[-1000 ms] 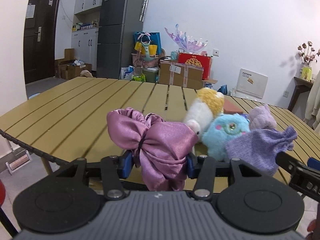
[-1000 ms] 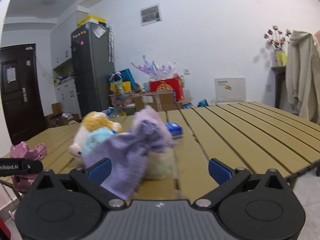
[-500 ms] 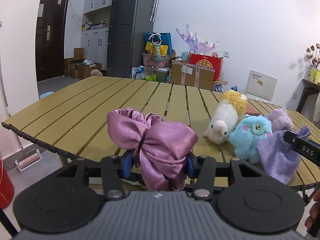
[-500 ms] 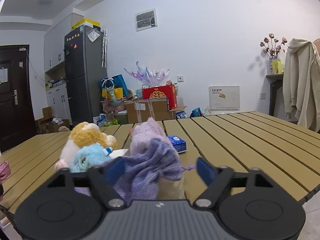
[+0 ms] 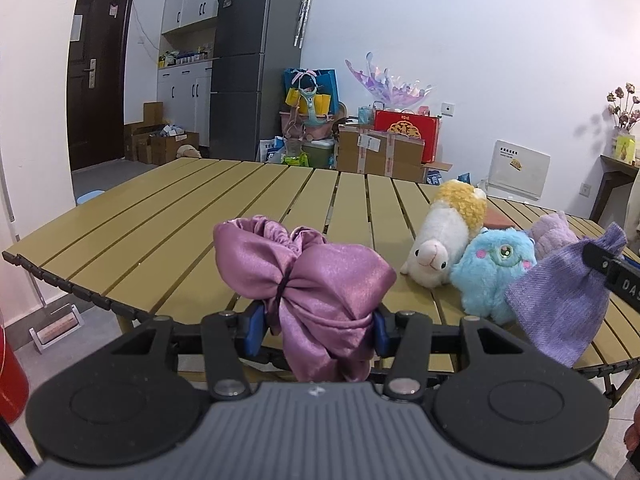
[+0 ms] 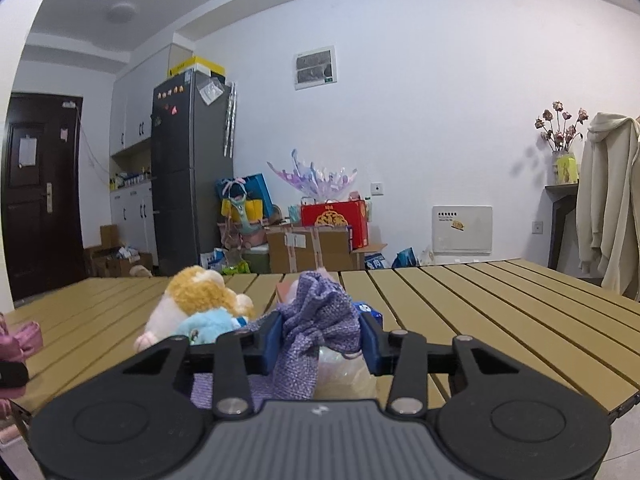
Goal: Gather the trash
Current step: 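Close the left tool on the pink bow while the right tool grasps the lavender pouch, then lift both held items off the table and carry them over the black bin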
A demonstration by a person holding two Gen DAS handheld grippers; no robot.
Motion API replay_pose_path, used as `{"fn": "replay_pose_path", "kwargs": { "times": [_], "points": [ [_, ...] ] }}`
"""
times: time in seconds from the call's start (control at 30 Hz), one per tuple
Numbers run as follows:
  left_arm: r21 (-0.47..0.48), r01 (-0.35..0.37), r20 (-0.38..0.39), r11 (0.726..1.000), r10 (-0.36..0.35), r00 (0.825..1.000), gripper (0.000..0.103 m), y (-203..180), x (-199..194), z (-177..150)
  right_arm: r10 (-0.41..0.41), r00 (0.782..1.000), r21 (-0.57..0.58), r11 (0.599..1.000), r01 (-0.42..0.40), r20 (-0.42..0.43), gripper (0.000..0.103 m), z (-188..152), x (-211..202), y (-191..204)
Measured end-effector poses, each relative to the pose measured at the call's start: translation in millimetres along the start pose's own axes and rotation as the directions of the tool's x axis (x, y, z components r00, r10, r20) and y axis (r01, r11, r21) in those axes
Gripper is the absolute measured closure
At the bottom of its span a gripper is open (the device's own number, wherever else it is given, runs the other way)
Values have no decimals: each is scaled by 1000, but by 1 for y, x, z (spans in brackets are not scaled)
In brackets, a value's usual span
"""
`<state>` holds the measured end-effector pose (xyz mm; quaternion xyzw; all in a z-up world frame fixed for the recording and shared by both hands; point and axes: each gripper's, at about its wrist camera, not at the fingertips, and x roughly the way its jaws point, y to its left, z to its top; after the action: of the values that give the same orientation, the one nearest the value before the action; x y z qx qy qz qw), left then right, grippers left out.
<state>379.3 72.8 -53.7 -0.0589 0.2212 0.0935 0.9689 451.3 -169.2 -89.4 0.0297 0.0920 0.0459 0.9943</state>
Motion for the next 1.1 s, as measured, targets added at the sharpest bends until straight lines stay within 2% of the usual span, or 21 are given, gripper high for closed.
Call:
{"fn": "replay_pose_path", "kwargs": {
  "times": [0.27, 0.43, 0.83, 1.1],
  "points": [
    [3, 10, 15, 1000, -10, 1000, 53, 0, -6, 1, 65, 997, 1, 998, -66, 28, 70, 6, -16, -5],
    [19, 20, 33, 1000, -21, 999, 53, -2, -15, 2, 98, 995, 8, 995, -99, 15, 72, 10, -28, -7],
    [37, 48, 75, 998, -51, 996, 52, -15, -61, -1, 129, 992, 2, 992, -129, 4, 72, 24, -75, -19],
    [69, 69, 50, 995, -73, 996, 52, -26, -96, -14, 152, 988, -6, 988, -153, -11, 72, 35, -112, -28]
  ]
}}
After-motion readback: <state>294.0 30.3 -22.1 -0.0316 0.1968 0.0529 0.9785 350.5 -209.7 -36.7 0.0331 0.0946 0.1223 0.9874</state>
